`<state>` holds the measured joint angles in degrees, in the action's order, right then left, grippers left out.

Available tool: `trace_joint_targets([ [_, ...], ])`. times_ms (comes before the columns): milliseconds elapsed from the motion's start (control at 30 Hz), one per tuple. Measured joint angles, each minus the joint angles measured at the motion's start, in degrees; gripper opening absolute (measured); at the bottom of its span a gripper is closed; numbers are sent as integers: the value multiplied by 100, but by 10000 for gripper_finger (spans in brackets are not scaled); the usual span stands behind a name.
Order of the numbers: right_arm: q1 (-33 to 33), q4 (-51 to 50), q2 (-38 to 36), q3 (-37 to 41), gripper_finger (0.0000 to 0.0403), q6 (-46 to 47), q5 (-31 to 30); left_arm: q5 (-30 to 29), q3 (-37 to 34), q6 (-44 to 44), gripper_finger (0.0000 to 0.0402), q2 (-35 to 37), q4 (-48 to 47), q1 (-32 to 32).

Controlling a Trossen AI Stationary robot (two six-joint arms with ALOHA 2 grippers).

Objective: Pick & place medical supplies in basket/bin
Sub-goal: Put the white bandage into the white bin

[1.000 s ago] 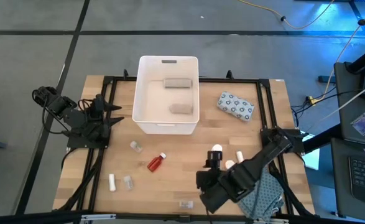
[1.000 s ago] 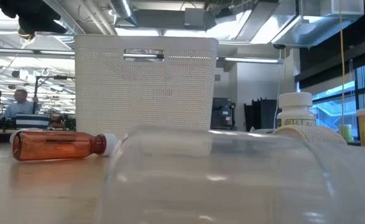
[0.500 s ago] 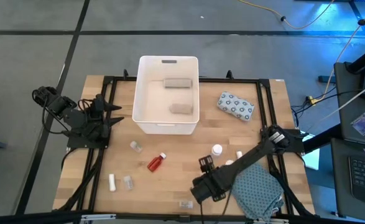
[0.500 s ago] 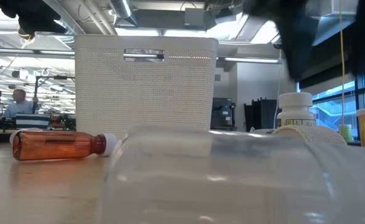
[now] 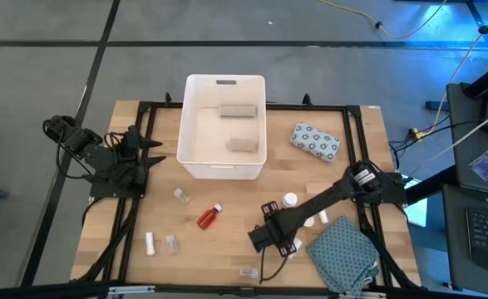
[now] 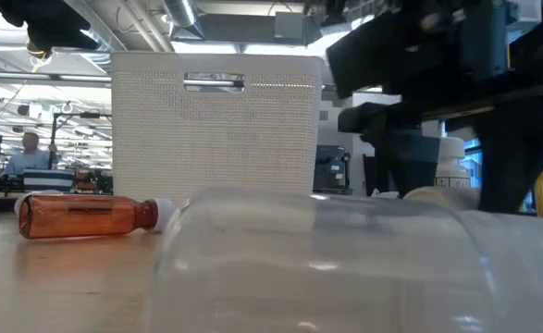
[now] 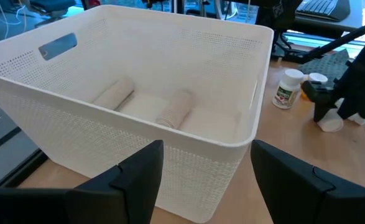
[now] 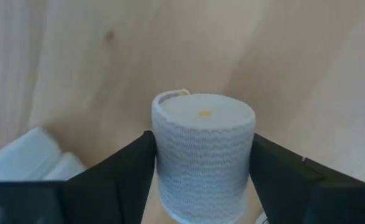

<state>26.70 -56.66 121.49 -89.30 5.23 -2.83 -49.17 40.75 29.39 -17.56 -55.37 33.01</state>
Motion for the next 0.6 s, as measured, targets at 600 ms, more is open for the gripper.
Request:
trace_joint_targets([
  [600,-693,-1059,-391,-1691,113,-137,373,-1,0,0,235,1,-1,-1],
])
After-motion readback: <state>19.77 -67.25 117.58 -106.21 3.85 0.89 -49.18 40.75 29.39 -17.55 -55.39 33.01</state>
